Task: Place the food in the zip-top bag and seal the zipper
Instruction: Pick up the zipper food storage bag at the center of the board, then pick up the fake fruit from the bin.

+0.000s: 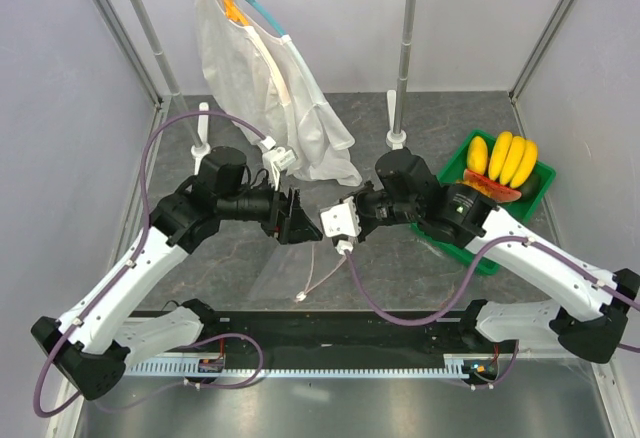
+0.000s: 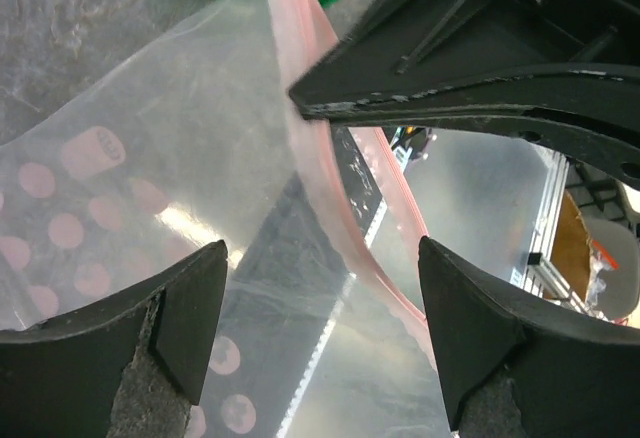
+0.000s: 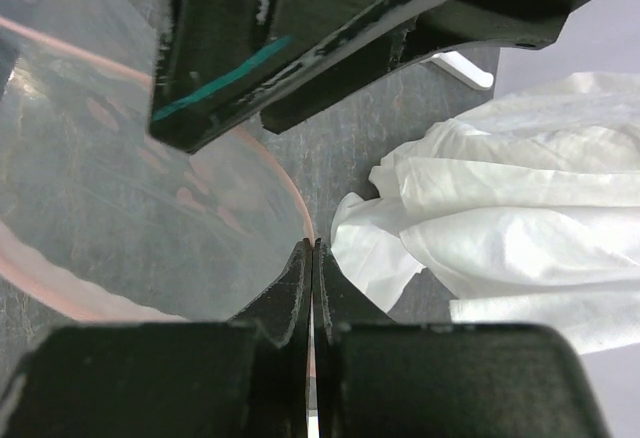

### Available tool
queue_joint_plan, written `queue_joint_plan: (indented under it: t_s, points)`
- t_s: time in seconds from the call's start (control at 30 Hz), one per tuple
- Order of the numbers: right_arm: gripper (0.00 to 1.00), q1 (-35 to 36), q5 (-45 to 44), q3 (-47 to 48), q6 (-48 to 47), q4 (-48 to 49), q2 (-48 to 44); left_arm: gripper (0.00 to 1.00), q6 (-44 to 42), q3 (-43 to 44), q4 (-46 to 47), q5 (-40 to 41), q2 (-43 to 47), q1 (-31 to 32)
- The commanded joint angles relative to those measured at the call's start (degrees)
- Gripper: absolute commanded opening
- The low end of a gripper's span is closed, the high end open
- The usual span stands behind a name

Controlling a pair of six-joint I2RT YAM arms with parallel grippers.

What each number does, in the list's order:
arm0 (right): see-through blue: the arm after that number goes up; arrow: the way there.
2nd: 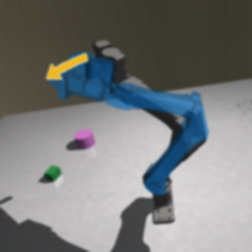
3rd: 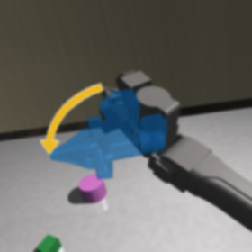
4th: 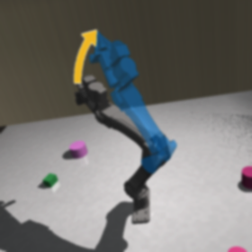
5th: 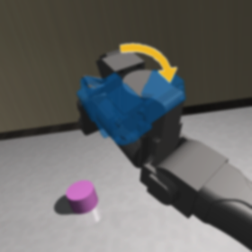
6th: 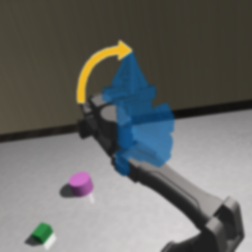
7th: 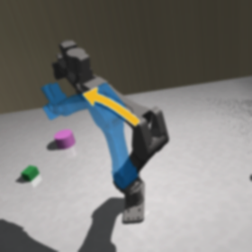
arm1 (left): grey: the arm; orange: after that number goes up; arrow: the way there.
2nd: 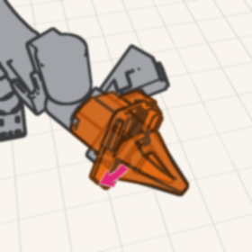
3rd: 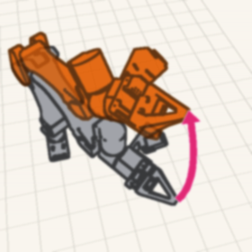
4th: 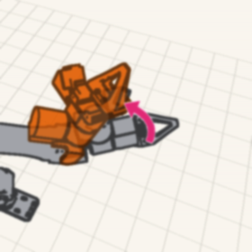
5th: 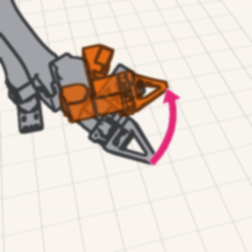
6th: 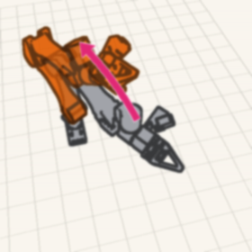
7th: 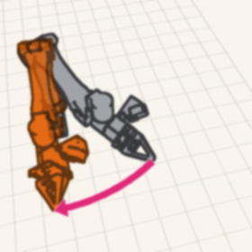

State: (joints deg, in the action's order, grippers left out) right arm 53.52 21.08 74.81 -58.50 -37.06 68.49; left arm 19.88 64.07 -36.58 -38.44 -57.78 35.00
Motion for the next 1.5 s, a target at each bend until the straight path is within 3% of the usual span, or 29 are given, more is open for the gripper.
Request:
queue_joint_plan:
  t_s: [0.0, 0.07, 0.17, 0.2, 0.3, 0.7, 0.77, 0.8, 0.87, 0.9, 0.97, 1.0, 1.03, 1.1, 1.3, 1.47]
  points:
    - [0.00, 0.18, -0.16, 2.62, -0.04, 0.50, 2.26, 0.81, -4.06, 2.90, -2.71, 6.08, -0.40, 2.17]
    - [0.00, 0.19, -0.25, 3.06, -0.12, 0.32, 2.79, 0.78, -4.23, 3.51, -3.67, 8.46, -0.84, 2.70]
    - [0.00, 0.36, -0.60, 3.68, -0.47, 0.50, 3.58, 0.67, -4.58, 4.04, -4.29, 9.43, -1.81, 3.14]
    - [0.00, 0.36, -0.86, 3.85, -0.56, 0.41, 3.76, 0.59, -4.76, 4.13, -4.47, 9.69, -2.16, 3.31]
    - [0.00, 0.54, -1.48, 4.30, -1.09, 1.02, 4.81, 0.52, -4.76, 4.74, -5.17, 10.22, -3.56, 3.32]
    - [0.00, 1.77, -5.61, 7.28, -1.79, 2.87, 8.06, 0.57, 1.04, 3.69, -3.86, 10.58, -4.27, 2.88]
    - [0.00, 1.68, -5.52, 7.20, -1.79, 2.78, 7.98, 0.47, 1.39, 3.43, -3.68, 10.66, -4.45, 2.88]
    - [0.00, 1.77, -5.70, 7.02, -1.36, 3.04, 7.72, 0.34, 1.39, 3.34, -3.59, 10.84, -4.45, 2.79]
    - [0.00, 1.77, -5.96, 6.58, -0.39, 3.83, 7.19, 0.23, 1.91, 3.07, -3.68, 10.84, -4.54, 2.35]
    - [0.07, 1.77, -6.49, 6.32, 2.48, 4.62, 6.58, 0.10, 2.79, 3.07, -3.68, 10.40, -4.62, 1.57]
    - [0.31, 1.77, -9.03, 6.32, 7.84, 6.29, 5.61, 0.02, 4.28, 2.81, -2.89, 8.47, -4.80, 0.07]
    - [0.65, 1.68, -9.91, 6.40, 14.57, 6.38, 4.38, 0.02, 5.77, 2.55, -2.28, 7.51, -4.80, -1.76]
    - [0.77, 1.59, -10.96, 5.88, 17.51, 6.65, 3.33, 0.02, 6.31, 1.85, -1.75, 6.28, -4.54, -2.39]
    - [0.91, 1.33, -15.09, 4.39, 24.10, 7.26, -0.78, 0.02, 8.32, 0.71, 1.23, 6.35, -4.10, -2.92]
    - [0.98, -2.53, -23.86, -1.85, 42.48, 4.72, -11.87, 0.02, 18.94, -7.55, 12.99, 6.09, -2.69, -2.92]
    - [0.97, -13.86, -24.86, -3.61, 54.79, -3.00, -14.18, 0.02, 26.34, -13.62, 21.54, 5.39, -5.49, -2.92]
